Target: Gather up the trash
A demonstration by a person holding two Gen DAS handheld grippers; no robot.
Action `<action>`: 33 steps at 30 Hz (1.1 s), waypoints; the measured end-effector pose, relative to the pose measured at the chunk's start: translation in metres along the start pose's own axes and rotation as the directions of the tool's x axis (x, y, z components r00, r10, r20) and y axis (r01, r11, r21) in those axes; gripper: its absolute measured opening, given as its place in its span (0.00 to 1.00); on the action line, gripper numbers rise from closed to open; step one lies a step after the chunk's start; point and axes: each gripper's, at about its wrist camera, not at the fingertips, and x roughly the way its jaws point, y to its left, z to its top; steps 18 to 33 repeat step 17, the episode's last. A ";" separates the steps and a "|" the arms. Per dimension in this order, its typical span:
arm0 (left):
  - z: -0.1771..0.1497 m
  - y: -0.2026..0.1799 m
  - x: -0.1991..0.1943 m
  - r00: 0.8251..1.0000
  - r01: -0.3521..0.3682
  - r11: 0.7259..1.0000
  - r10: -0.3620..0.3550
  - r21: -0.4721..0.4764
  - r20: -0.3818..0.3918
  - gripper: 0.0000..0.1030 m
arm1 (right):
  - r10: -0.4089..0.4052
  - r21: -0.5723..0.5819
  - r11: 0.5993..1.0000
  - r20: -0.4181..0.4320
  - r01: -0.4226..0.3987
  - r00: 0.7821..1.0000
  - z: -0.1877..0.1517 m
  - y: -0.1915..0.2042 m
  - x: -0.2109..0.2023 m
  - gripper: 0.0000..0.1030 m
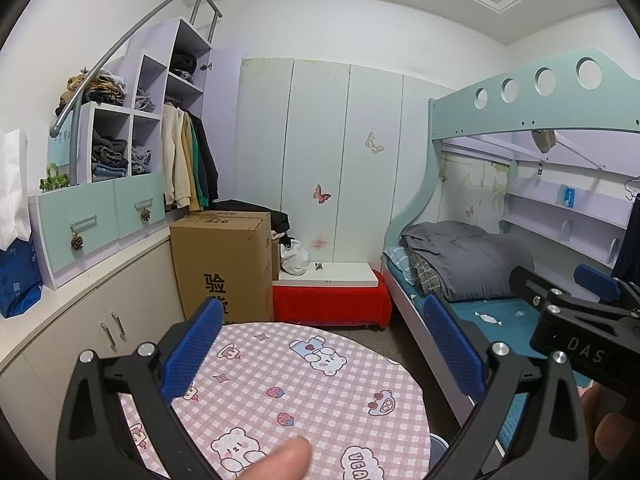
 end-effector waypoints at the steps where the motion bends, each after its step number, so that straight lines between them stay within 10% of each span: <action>1: 0.000 -0.001 0.000 1.000 -0.002 1.000 0.002 0.001 0.003 0.95 | 0.000 0.002 1.000 -0.001 0.000 1.000 0.000 0.000 0.000 0.94; 33: -0.001 0.000 0.005 0.999 -0.032 0.999 0.032 0.002 0.013 0.95 | 0.006 0.016 1.000 -0.019 -0.006 1.000 -0.003 -0.001 0.008 0.94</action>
